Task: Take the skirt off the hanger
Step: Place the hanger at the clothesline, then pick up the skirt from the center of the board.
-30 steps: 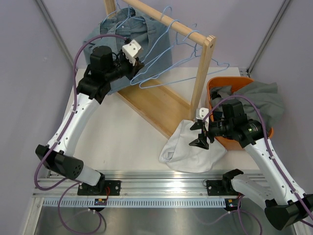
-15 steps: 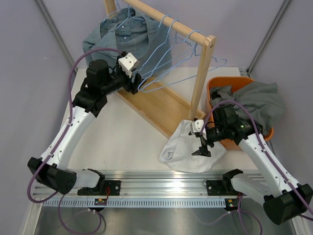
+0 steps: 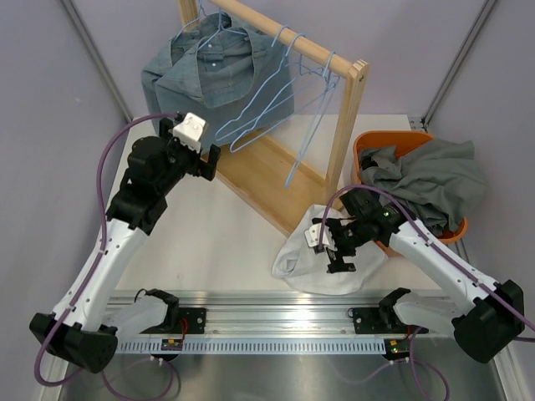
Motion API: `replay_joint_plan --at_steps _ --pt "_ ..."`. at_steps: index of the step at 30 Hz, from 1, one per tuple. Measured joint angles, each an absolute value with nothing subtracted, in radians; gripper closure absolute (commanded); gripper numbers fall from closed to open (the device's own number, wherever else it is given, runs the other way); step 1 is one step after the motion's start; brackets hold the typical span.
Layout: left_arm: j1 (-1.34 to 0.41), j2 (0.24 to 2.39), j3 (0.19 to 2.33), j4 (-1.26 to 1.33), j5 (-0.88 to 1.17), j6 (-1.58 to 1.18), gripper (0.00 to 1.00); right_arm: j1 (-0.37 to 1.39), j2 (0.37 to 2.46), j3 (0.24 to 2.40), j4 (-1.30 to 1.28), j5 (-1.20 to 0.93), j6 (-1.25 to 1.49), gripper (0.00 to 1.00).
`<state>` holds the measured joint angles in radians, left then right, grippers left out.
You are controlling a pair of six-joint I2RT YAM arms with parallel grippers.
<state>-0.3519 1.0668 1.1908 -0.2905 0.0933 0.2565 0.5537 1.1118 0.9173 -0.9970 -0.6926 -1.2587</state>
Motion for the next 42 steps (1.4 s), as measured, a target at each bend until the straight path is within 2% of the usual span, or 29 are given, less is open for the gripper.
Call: replay_joint_plan --at_steps 6,12,13,14,17,18,19,25,26,29,34,42 --pt "-0.351 0.880 1.007 -0.299 -0.014 0.193 0.01 0.677 1.172 0.812 -0.771 -0.451 -1.151 0.01" --pt "-0.350 0.771 0.875 -0.331 -0.024 0.089 0.01 0.744 1.306 0.732 -0.545 -0.174 -1.014 0.01" --pt "-0.350 0.759 0.857 -0.336 -0.024 0.075 0.01 0.746 1.315 0.730 -0.535 -0.147 -0.992 0.03" --pt "-0.350 0.746 0.839 -0.342 -0.024 0.062 0.01 0.749 1.318 0.727 -0.527 -0.129 -0.978 0.07" --pt "-0.350 0.715 0.802 -0.349 -0.023 0.025 0.01 0.754 1.319 0.711 -0.481 -0.072 -0.931 0.29" --pt "-0.350 0.710 0.797 -0.349 -0.023 0.016 0.01 0.754 1.319 0.709 -0.469 -0.063 -0.919 0.46" --pt "-0.350 0.707 0.795 -0.350 -0.023 0.008 0.01 0.754 1.318 0.707 -0.459 -0.054 -0.909 0.53" --pt "-0.350 0.709 0.795 -0.342 -0.019 -0.009 0.01 0.754 1.267 0.693 -0.439 -0.033 -0.830 0.80" --pt "-0.350 0.709 0.795 -0.342 -0.018 -0.010 0.01 0.754 1.252 0.693 -0.440 -0.031 -0.817 0.88" --pt "-0.350 0.709 0.795 -0.338 -0.003 -0.013 0.01 0.754 1.216 0.697 -0.456 -0.035 -0.776 1.00" --pt "-0.350 0.709 0.795 -0.315 0.030 -0.024 0.01 0.751 1.132 0.768 -0.593 -0.126 -0.720 1.00" --pt "-0.350 0.729 0.796 -0.302 0.041 -0.024 0.01 0.716 0.775 0.923 -0.797 -0.294 -0.730 1.00"
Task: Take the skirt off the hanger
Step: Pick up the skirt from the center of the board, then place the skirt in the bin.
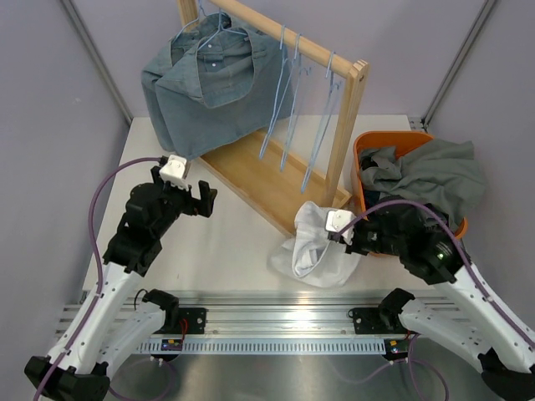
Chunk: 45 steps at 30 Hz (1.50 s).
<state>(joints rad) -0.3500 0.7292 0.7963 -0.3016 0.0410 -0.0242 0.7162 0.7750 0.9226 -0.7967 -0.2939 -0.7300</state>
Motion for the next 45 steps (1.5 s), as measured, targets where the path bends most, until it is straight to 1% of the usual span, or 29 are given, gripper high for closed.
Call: replay_joint_plan --at_steps 4,8,12,17,19,22,24,28,31,35,38,42,45 --pt "-0.350 0.734 0.797 -0.294 0.040 -0.023 0.01 0.622 0.694 1.019 -0.884 -0.334 -0.725 1.00" --pt "-0.350 0.749 0.810 -0.288 0.039 -0.019 0.01 0.538 0.632 1.045 -0.926 -0.314 -0.688 1.00" --pt "-0.350 0.773 0.834 -0.274 0.037 0.005 0.01 0.500 0.591 1.045 -0.927 -0.194 -0.580 1.00" --pt "-0.350 0.783 0.853 -0.259 0.035 0.027 0.01 0.441 0.607 1.093 -0.925 -0.041 -0.426 1.00" --pt "-0.350 0.783 0.856 -0.254 0.033 0.034 0.01 0.396 0.630 1.129 -0.919 0.011 -0.360 1.00" --pt "-0.350 0.783 0.859 -0.251 0.030 0.047 0.01 0.274 0.688 1.195 -0.909 0.042 -0.264 1.00" --pt "-0.349 0.783 0.859 -0.253 0.027 0.058 0.01 0.107 0.759 1.264 -0.911 0.007 -0.203 1.00" --pt "-0.349 0.781 0.877 -0.253 0.022 0.080 0.01 -0.259 0.948 1.413 -0.915 -0.157 -0.111 1.00" --pt "-0.348 0.775 0.888 -0.252 0.012 0.087 0.01 -0.421 1.087 1.495 -0.876 -0.238 -0.081 1.00" --pt "-0.347 0.768 0.893 -0.253 -0.010 0.096 0.01 -0.464 1.198 1.531 -0.814 -0.301 -0.078 1.00" --pt "-0.345 0.778 0.929 -0.270 -0.036 0.097 0.01 -0.467 1.228 1.521 -0.778 -0.351 -0.092 1.00" --pt "-0.344 0.834 1.047 -0.311 -0.068 0.093 0.01 -0.469 1.246 1.421 -0.729 -0.500 -0.176 1.00" --pt "-0.340 0.879 1.134 -0.321 -0.079 0.084 0.01 -0.427 1.328 1.362 -0.775 -0.590 -0.266 1.00"
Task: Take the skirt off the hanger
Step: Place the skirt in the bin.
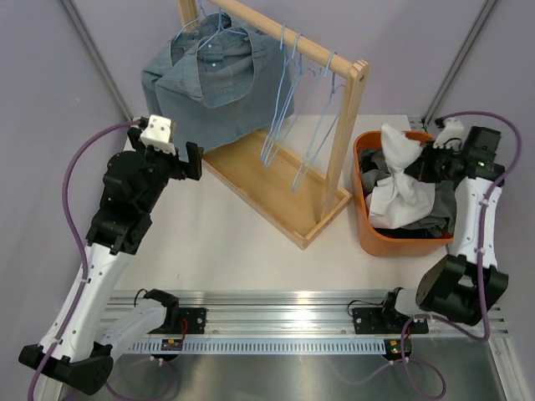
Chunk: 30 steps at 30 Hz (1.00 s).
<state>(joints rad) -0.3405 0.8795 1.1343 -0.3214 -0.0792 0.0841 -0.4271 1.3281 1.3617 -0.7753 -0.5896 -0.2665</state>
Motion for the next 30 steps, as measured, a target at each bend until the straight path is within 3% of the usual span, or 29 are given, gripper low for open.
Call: replay_joint_plan --at_steps 8,16,17,22,23,24,30 --pt "-0.329 1.063 1.449 -0.418 -0.078 0.005 0.01 -0.321 1.550 1.185 -0.789 -0.632 -0.314 0.99" --pt "-0.254 1.254 1.698 -0.445 -0.014 -0.139 0.01 -0.324 1.604 1.199 -0.789 -0.641 -0.397 0.67" --pt "-0.239 1.280 1.721 -0.441 0.000 -0.160 0.01 -0.324 1.605 1.203 -0.796 -0.645 -0.418 0.55" --pt "-0.200 1.446 1.858 -0.370 0.075 -0.223 0.05 -0.324 1.596 1.230 -0.875 -0.677 -0.538 0.20" --pt "-0.200 1.482 1.884 -0.348 0.086 -0.228 0.06 -0.322 1.586 1.234 -0.894 -0.682 -0.564 0.05" --pt "-0.200 1.509 1.901 -0.331 0.095 -0.230 0.07 -0.321 1.574 1.236 -0.913 -0.687 -0.583 0.00" --pt "-0.200 1.651 1.942 -0.188 0.117 -0.213 0.18 -0.322 1.454 1.234 -0.959 -0.680 -0.653 0.01"
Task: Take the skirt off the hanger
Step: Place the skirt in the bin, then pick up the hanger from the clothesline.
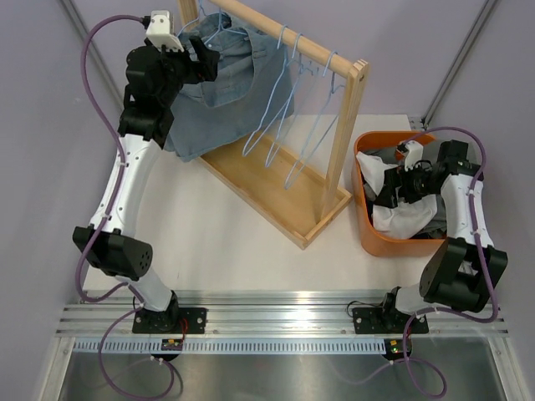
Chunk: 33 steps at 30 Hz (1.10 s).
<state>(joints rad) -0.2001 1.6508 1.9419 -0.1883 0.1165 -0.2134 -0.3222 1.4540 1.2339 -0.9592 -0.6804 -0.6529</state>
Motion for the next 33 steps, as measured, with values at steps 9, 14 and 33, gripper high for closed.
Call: replay_joint_plan --at_steps 9,14,33 --pt "-0.202 1.824 2.041 -0.029 0.117 -0.092 0.30 -0.333 1.364 1.198 -0.979 -0.707 -0.690 0.01" --pt "-0.204 1.889 2.096 0.003 0.117 0.018 0.35 -0.337 1.364 1.180 -0.983 -0.728 -0.707 0.00" --pt "-0.206 1.918 2.107 -0.045 0.135 0.302 0.67 -0.356 1.364 1.158 -0.977 -0.781 -0.702 0.01"
